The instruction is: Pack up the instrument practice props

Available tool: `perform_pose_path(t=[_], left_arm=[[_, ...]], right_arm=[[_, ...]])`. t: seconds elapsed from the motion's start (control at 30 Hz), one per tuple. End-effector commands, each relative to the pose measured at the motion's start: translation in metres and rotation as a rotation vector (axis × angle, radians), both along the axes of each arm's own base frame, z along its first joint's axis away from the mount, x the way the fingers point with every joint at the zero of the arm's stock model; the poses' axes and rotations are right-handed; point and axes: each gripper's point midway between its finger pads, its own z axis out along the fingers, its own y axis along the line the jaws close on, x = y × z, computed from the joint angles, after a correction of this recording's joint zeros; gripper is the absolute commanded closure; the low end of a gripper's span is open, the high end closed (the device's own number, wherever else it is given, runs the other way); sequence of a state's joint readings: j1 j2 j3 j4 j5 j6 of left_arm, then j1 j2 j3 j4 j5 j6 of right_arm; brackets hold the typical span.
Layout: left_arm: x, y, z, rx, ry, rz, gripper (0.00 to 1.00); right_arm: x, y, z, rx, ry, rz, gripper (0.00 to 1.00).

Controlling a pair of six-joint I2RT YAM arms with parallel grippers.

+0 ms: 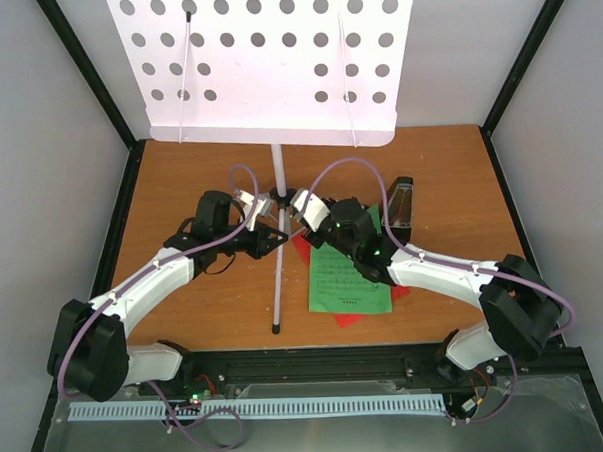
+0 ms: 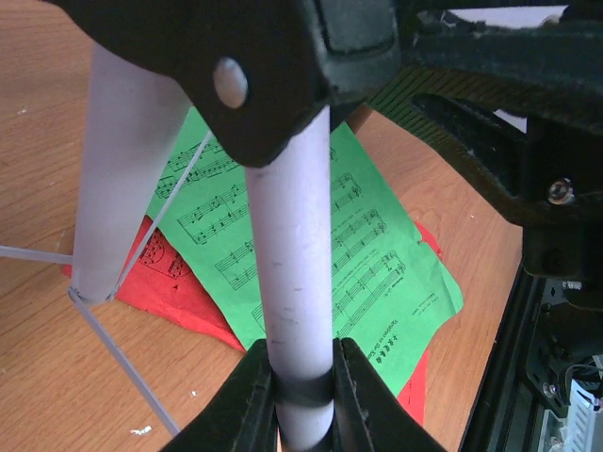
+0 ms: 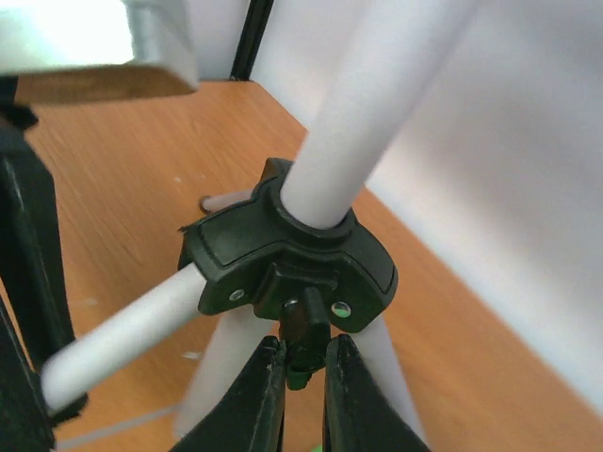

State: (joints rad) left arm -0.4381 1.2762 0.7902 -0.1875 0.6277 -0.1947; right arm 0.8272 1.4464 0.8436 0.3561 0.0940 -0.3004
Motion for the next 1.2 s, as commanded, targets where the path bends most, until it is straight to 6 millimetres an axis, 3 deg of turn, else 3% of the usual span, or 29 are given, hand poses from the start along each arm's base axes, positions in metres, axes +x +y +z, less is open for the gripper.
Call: perform_pose_path(t=[0.0,0.17,0.27,0.43,0.53,0.73,0.83,1.0,1.17], left_arm=[[0.007,0.002,-0.002,0.041,-0.045,-0.010,0.98],[0.006,0.001,-0.002,0.037,-0.039,-0.015,0.98],[0.007,0.002,-0.001,0.037,-0.042,-0.012,0.98],[0.007,0.003,-0.004,0.052,-0.038,-0.007,0.94],[0.007,0.004,-0.003,0.054,-0.050,-0.008,0.87],[0.006,0.004,0.006,0.053,-0.098,-0.026,0.54],[0.002,0.004,0.016,0.032,-0.134,-0.037,0.44],[0.004,0.005,0.016,0.040,-0.133,-0.023,0.41],[0.009,0.010,0.017,0.054,-0.126,0.023,0.39]], right_arm=[[0.016,-0.013,-0.005,-0.428,-0.321,-0.006,0.97],[0.024,-0.014,0.010,-0.602,-0.506,-0.006,0.95],[0.023,-0.012,0.023,-0.608,-0.571,-0.013,0.86],[0.008,-0.020,0.049,-0.434,-0.548,-0.051,0.48],[-0.004,-0.034,0.056,-0.276,-0.444,-0.083,0.31],[-0.004,-0.078,0.041,-0.013,-0.154,-0.288,0.18],[-0.016,-0.094,0.043,0.209,0.001,-0.335,0.04],[-0.044,-0.102,0.040,0.569,0.285,-0.316,0.00],[-0.051,-0.104,0.042,0.770,0.470,-0.337,0.00]])
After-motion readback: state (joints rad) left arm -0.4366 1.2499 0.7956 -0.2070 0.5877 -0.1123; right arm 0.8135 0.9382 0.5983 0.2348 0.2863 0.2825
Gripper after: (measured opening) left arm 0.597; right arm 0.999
